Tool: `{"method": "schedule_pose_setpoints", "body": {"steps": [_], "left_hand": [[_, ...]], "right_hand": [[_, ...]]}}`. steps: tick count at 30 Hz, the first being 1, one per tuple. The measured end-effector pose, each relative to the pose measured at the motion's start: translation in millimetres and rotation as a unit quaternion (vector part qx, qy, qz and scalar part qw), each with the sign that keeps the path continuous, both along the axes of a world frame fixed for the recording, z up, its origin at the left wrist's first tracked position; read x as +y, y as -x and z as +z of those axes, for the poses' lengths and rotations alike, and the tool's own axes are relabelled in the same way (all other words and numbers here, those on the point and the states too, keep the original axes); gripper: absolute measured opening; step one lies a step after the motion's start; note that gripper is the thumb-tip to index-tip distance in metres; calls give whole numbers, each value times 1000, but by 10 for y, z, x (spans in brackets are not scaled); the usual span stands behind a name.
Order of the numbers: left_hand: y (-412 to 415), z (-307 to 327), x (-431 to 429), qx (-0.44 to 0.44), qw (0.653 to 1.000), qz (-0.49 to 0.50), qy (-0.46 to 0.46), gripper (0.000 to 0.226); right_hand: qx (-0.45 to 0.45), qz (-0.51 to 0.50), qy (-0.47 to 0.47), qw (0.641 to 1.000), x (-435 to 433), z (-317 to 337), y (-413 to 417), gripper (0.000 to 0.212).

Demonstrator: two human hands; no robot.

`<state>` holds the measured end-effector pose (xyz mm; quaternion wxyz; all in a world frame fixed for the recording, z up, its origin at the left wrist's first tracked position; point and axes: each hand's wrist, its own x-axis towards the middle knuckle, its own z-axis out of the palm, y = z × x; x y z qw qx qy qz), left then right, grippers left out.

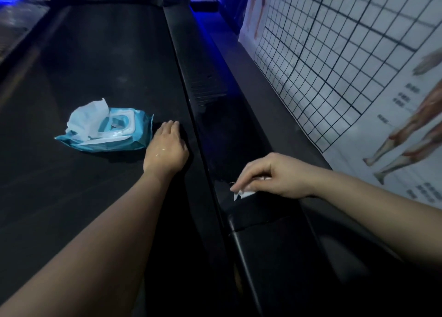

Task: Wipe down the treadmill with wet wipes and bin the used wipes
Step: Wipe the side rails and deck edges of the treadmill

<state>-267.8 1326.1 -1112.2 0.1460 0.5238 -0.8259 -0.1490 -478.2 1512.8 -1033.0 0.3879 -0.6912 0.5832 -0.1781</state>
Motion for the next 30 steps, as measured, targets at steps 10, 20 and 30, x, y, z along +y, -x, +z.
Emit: {"method": "schedule_pose_setpoints", "body": {"steps": [10,20,30], "left_hand": [[9,-13,-18,-2,1000,8,8,58],[33,5,-4,-9,1000,16,12,56],[29,-4,0,-7,1000,13,11,57]], "right_hand": [[-308,-296,-30,904,-109,233,231,31],[4,-248,131,960,-150,-104,285,30],[179,-57,339,922,212,-234,569,21]]}}
